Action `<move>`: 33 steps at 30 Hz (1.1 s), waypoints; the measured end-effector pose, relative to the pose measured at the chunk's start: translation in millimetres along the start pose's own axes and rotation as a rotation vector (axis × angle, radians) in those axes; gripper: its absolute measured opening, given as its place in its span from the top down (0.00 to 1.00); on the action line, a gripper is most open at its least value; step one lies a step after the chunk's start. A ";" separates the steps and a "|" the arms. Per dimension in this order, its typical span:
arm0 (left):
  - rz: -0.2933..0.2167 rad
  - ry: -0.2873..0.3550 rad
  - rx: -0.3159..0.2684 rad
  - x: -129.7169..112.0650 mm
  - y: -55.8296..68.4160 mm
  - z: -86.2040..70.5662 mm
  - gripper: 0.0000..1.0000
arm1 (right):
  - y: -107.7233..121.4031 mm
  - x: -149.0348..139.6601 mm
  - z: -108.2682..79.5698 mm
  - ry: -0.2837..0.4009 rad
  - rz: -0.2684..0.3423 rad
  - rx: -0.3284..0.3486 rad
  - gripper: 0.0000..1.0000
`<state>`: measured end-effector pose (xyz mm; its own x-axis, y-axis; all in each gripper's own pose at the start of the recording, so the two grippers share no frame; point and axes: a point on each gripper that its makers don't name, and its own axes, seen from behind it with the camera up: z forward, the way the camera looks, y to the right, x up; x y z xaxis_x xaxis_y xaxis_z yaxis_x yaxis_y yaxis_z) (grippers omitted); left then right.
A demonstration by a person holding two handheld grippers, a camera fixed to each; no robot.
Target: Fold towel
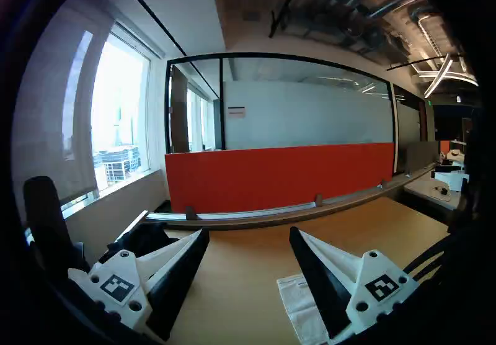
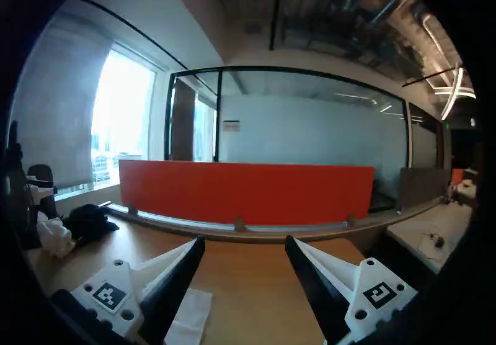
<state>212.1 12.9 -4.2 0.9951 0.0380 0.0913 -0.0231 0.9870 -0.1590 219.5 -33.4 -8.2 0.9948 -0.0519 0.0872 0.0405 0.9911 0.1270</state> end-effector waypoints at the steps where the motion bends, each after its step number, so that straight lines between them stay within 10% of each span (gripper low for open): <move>1: 0.007 -0.010 -0.018 -1.9 3.9 0.6 0.04 | -5.0 -1.6 1.1 -0.011 -0.010 0.022 0.00; 15: 0.076 -0.147 -0.234 -29.6 49.7 -0.2 0.04 | -69.0 -26.2 8.4 -0.170 -0.144 0.319 0.00; 33: 0.101 -0.218 -0.309 -66.0 73.6 -1.9 0.04 | -94.5 -68.4 3.0 -0.265 -0.184 0.416 0.00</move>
<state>144.9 82.7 -23.8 0.9447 0.1979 0.2616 -0.0571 0.8845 -0.4630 147.4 -123.9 -23.2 0.9150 -0.3027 0.2667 0.1181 0.8332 0.5403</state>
